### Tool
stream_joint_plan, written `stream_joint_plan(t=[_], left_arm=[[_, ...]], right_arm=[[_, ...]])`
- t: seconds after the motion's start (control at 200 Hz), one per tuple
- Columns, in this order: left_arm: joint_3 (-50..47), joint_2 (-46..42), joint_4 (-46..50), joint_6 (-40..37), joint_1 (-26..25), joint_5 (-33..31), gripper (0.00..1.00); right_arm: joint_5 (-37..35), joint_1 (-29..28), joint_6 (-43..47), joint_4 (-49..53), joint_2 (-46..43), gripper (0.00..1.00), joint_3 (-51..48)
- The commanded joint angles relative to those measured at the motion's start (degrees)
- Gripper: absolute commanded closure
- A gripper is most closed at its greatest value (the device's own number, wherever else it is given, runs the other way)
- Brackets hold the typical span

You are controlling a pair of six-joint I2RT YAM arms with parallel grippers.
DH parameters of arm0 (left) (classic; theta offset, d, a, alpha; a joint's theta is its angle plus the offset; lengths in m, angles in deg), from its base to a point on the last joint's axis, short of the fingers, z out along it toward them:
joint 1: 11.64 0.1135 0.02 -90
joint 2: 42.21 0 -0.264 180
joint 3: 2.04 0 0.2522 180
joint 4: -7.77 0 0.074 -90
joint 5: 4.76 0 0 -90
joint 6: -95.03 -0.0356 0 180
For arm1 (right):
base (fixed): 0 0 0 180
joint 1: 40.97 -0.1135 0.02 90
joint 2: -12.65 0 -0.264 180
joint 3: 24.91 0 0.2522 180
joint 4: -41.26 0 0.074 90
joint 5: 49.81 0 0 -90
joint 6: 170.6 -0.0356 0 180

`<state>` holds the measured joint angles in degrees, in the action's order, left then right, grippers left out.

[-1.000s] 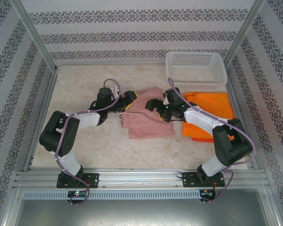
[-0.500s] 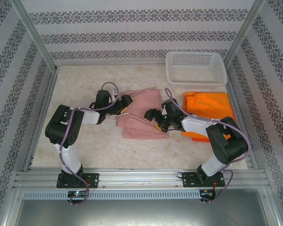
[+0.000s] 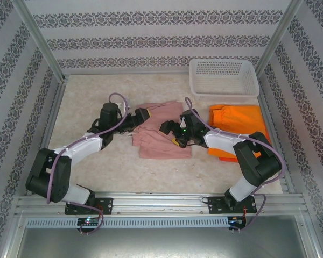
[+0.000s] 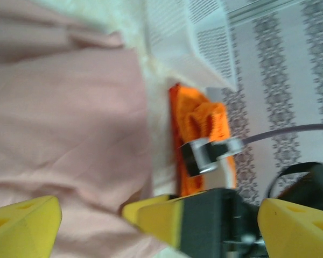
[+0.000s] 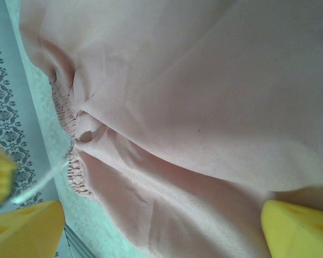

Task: Fold and stack the shorts

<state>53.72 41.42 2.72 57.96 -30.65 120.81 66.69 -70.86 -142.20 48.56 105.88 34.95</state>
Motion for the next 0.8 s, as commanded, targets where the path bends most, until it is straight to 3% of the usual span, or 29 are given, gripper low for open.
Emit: stream_joint_plan(t=[0.0, 0.195, 0.405, 0.654, 0.794], left_arm=[[-1.61, 4.24, -1.48, 1.44, -1.26, 0.34, 0.06], [-2.81, 9.99, -2.3, -0.71, -1.34, -0.53, 0.08], [-6.52, 8.06, 4.54, -6.88, -1.19, -5.55, 0.07], [-8.0, 8.1, 7.12, -9.4, -0.84, -6.21, 0.07], [-8.12, 7.21, 8.7, -10.52, -0.8, -6.89, 0.07]], right_arm=[[0.35, -0.6, -0.95, -0.7, 0.73, 0.06, 1.09], [-0.05, 0.13, -0.21, -0.44, 0.29, 0.06, 0.08], [-0.39, 2.74, 4.66, 3.62, -2.17, 0.07, 0.12], [-6.03, 3.94, 30.37, 15.71, -9.2, 0.07, 6.71], [-6.8, 6.71, 43.96, 26.65, -5.95, 0.06, 14.8]])
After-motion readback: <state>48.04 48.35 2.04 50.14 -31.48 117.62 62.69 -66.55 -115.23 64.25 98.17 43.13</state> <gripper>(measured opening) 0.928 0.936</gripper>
